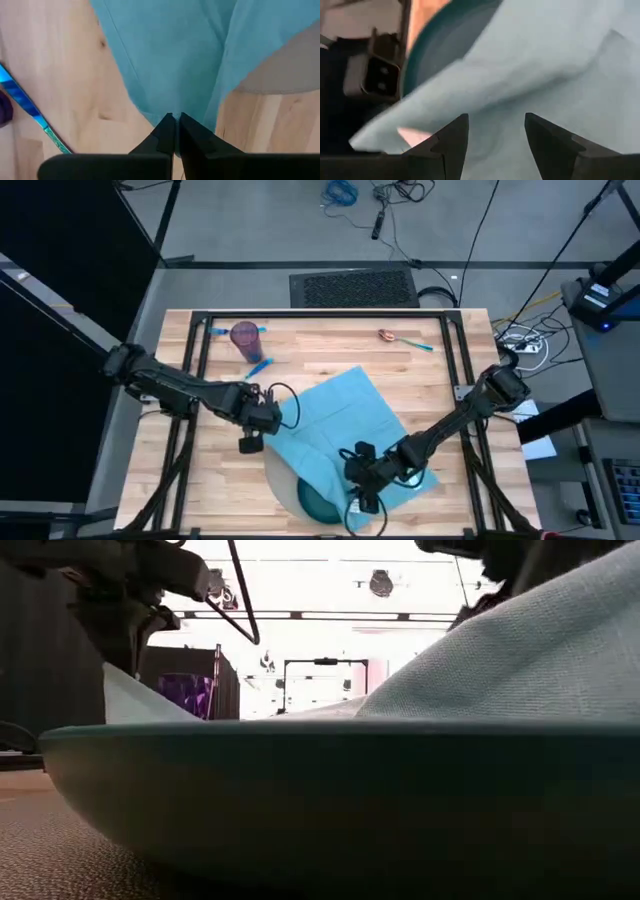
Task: Set table place
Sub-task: Fold the blue napkin
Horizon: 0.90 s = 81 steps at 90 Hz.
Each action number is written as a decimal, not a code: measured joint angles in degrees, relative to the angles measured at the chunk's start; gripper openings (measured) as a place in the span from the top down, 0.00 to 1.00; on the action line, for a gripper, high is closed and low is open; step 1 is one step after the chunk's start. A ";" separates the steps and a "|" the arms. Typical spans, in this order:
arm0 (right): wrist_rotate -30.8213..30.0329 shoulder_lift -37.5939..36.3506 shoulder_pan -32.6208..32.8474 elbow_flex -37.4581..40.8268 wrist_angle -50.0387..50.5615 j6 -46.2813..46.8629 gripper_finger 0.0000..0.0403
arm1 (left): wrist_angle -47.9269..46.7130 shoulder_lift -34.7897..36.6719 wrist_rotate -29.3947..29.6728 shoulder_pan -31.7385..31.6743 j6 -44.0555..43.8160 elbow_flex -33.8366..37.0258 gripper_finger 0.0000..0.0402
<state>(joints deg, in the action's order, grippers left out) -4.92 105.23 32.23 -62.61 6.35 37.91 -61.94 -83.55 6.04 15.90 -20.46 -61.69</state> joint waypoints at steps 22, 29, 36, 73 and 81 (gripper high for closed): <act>3.59 0.74 1.26 -0.02 -1.08 5.36 0.55 | 0.10 0.00 0.26 0.00 1.38 0.00 1.00; 3.98 0.74 2.06 0.00 -1.18 7.50 0.55 | 0.09 0.00 0.40 0.00 1.56 0.00 1.00; 4.73 0.74 2.82 -0.01 -1.18 9.71 0.55 | 0.11 0.00 0.75 0.00 1.59 0.00 1.00; 4.87 3.63 4.24 0.00 -2.36 14.04 0.55 | 0.17 -0.01 2.20 0.00 1.77 0.00 1.00; 4.87 3.93 4.11 0.00 -2.38 13.46 0.57 | 0.18 0.00 2.26 0.00 1.77 0.00 1.00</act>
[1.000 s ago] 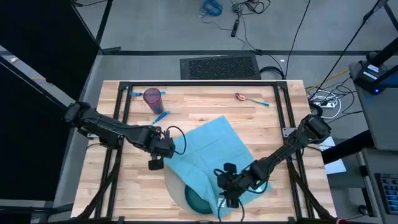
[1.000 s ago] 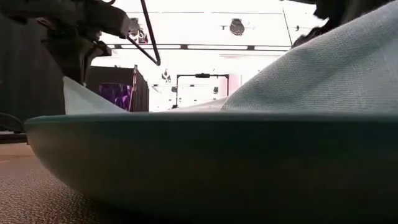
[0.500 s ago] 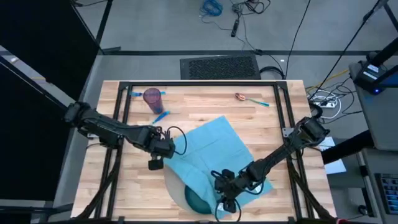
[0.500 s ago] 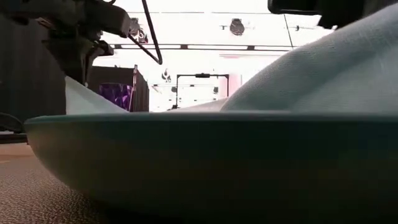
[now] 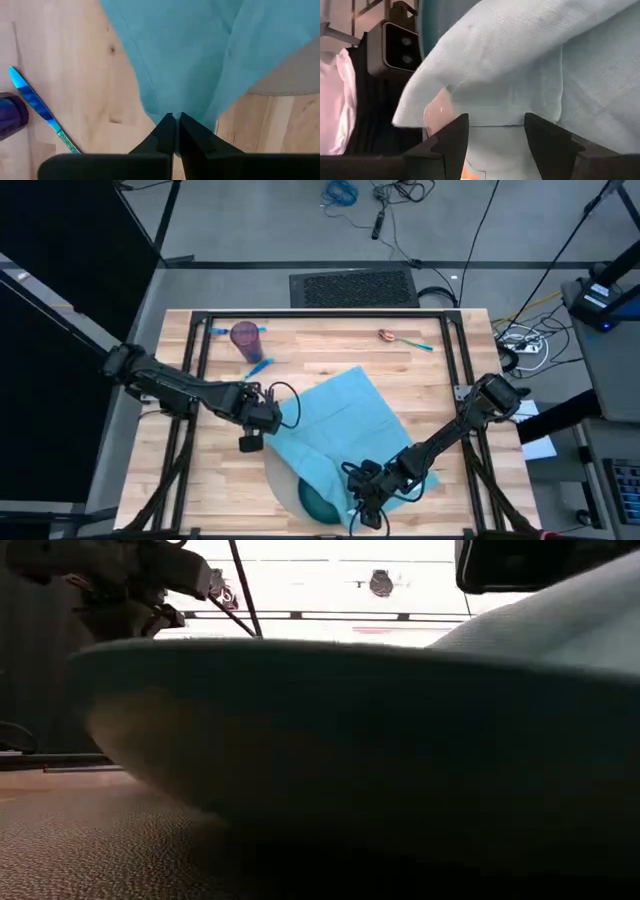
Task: Set table place
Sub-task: Fold the blue napkin
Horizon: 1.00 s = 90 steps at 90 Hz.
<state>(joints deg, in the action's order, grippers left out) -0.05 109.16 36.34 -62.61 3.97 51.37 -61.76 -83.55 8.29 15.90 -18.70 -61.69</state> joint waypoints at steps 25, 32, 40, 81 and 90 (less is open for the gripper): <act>0.79 0.04 -0.02 -2.01 0.68 -3.19 0.94 | -0.01 -0.01 0.08 0.00 -0.02 0.00 1.00; 1.92 0.04 -0.12 -3.37 0.67 -4.36 0.98 | -0.02 0.00 0.13 0.00 -0.02 0.00 1.00; 2.69 0.03 -0.40 -4.98 1.29 -5.41 0.99 | 0.00 0.00 0.13 0.00 -0.02 0.00 1.00; 1.66 0.16 -2.27 -12.17 15.51 -6.96 1.00 | 0.02 0.00 1.12 0.00 0.02 0.00 1.00; -1.78 0.17 -2.29 -12.17 15.67 -7.06 1.00 | 0.53 0.00 1.70 0.00 0.20 0.00 1.00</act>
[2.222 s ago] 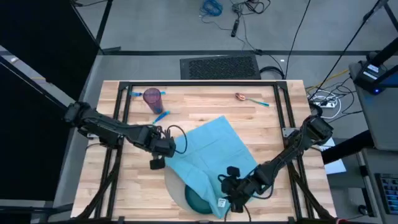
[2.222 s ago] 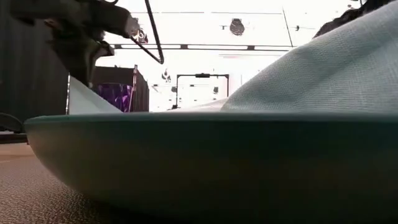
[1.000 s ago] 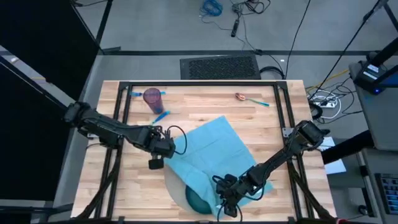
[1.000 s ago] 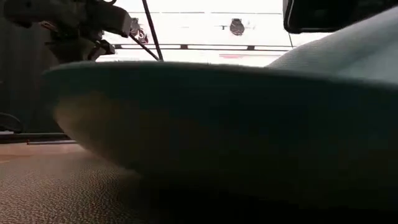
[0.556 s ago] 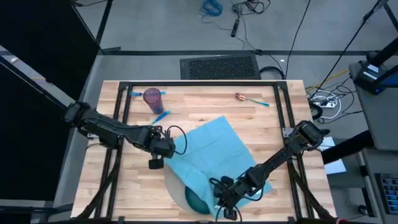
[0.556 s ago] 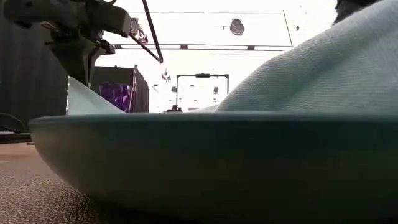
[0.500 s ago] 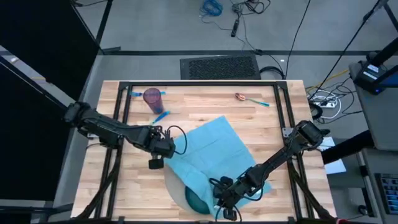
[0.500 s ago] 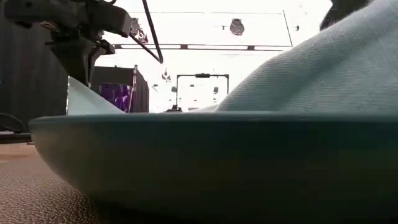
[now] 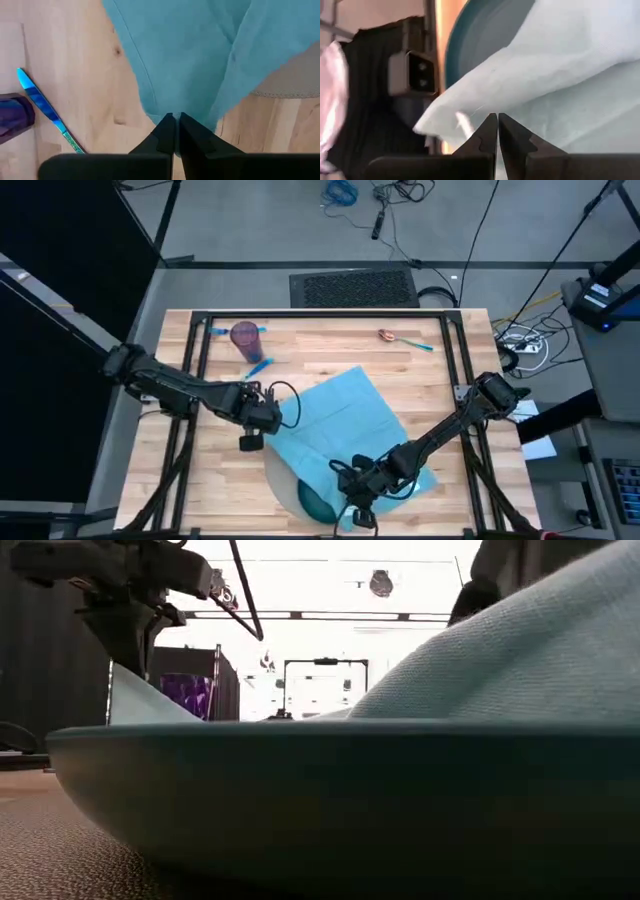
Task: Set table place
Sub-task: Fold the blue napkin
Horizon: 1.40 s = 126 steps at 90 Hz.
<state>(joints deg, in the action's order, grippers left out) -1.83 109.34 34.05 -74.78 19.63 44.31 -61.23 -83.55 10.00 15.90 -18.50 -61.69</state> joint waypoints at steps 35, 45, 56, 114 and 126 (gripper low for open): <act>-0.90 0.04 -0.70 0.39 0.39 2.40 0.61 | 1.81 0.00 0.16 0.00 1.30 0.00 1.00; -1.06 0.22 -0.68 0.39 0.76 3.00 0.48 | 2.35 -0.02 0.63 0.00 1.62 0.00 1.00; -1.15 1.56 -0.68 0.41 0.98 3.02 0.39 | 2.38 -0.02 0.80 0.20 1.94 0.00 1.00; -1.26 4.61 -0.92 0.46 2.39 4.77 0.48 | 3.07 -0.01 1.48 1.51 2.36 0.02 1.00; -1.20 4.64 -0.56 0.46 2.07 5.91 0.53 | 3.34 0.00 1.61 1.78 2.36 0.02 1.00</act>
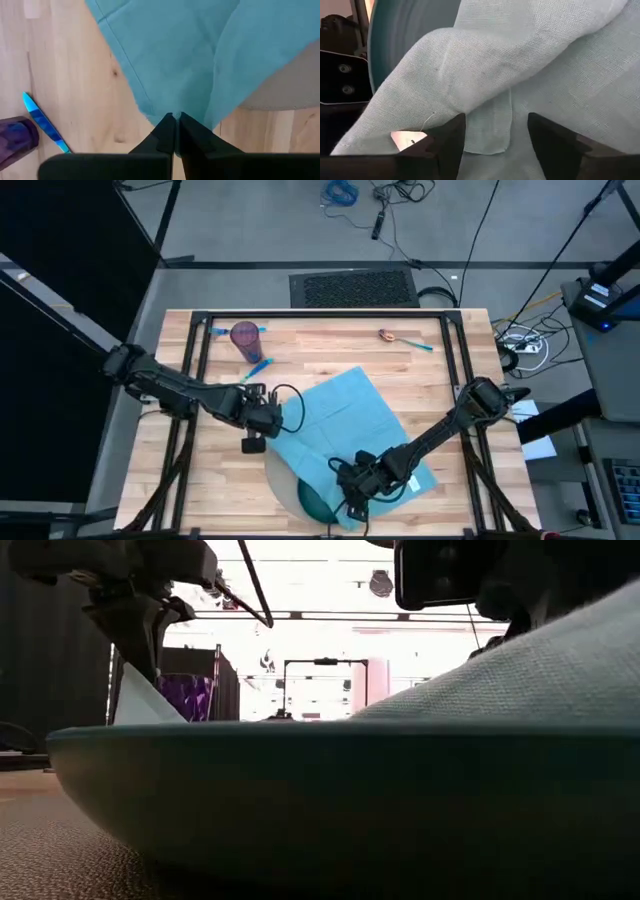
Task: Set table place
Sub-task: Fold the blue napkin
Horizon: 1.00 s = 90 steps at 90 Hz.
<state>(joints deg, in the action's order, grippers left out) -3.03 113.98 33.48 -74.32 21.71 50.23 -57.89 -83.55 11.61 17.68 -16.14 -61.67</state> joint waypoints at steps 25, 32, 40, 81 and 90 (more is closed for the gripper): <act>0.35 0.94 0.75 -0.02 -0.96 1.00 0.72 | 0.01 0.00 0.44 0.15 0.02 0.00 1.00; 0.16 1.13 0.76 -0.04 -0.88 0.32 0.84 | 0.02 0.00 0.46 0.43 0.00 0.00 1.00; 0.35 1.08 0.71 -0.04 -0.74 -1.37 0.97 | 0.17 0.00 0.49 0.52 0.04 0.00 1.00; -3.83 0.69 -0.04 -17.58 26.37 -9.56 1.00 | 0.52 0.00 0.61 0.62 -1.12 0.00 1.00; -5.72 0.71 -0.03 -20.55 31.58 -9.48 1.00 | 0.50 -0.02 0.66 1.16 -1.42 0.00 1.00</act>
<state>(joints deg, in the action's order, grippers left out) -8.75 114.69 33.45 -94.87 53.29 40.74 -57.39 -83.57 12.27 18.84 -17.56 -61.67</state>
